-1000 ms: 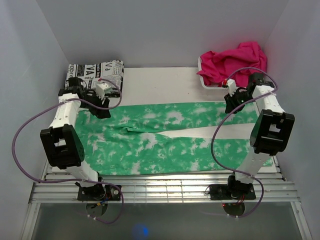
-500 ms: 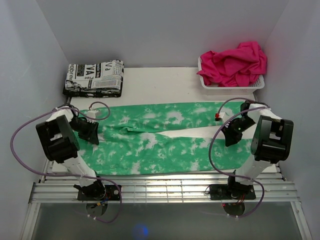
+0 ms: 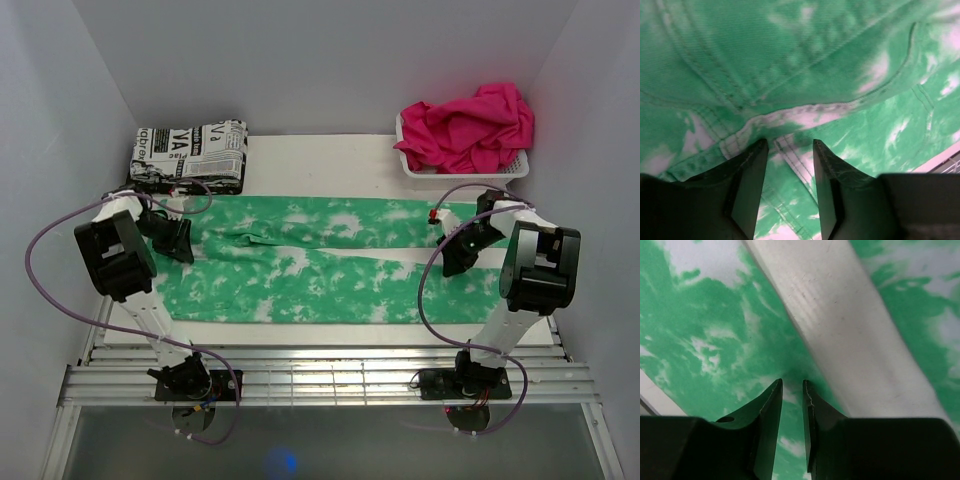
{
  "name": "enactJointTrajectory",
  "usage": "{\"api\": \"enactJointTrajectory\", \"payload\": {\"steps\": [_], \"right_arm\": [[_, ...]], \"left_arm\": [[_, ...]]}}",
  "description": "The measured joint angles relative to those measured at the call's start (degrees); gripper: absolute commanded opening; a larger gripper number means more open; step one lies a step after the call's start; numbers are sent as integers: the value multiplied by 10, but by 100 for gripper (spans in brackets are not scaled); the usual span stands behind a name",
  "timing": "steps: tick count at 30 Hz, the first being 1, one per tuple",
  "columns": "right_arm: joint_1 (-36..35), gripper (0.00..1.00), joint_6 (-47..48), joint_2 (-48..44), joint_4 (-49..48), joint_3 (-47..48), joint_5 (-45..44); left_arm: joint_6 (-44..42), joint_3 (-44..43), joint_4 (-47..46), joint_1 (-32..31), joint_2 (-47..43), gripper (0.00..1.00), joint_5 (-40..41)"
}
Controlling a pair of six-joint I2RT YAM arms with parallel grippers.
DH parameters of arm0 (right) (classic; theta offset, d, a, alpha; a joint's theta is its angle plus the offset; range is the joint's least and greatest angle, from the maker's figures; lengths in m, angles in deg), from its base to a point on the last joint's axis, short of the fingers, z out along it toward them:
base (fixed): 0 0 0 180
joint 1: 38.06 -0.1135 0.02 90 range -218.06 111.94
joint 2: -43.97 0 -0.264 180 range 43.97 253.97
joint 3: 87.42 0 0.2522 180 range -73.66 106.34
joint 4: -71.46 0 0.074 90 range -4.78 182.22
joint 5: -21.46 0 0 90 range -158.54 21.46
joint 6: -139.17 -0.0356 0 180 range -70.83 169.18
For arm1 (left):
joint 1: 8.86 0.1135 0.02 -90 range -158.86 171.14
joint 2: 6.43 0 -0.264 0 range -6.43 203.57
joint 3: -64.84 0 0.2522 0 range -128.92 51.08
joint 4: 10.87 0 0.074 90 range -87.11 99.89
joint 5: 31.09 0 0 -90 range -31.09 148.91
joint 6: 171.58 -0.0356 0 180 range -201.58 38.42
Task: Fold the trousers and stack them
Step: Flatten the trousers out
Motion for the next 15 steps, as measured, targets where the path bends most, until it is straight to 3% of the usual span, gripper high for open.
{"api": "enactJointTrajectory", "payload": {"steps": [5, 8, 15], "right_arm": [[10, 32, 3, -10, -1, 46, 38], [39, 37, -8, -14, 21, 132, 72], [132, 41, -145, 70, 10, 409, 123]], "left_arm": [[-57, -7, 22, 1, -14, 61, -25], [-68, -53, 41, 6, -28, 66, -62], [49, -194, -49, 17, -42, 68, -128]]}}
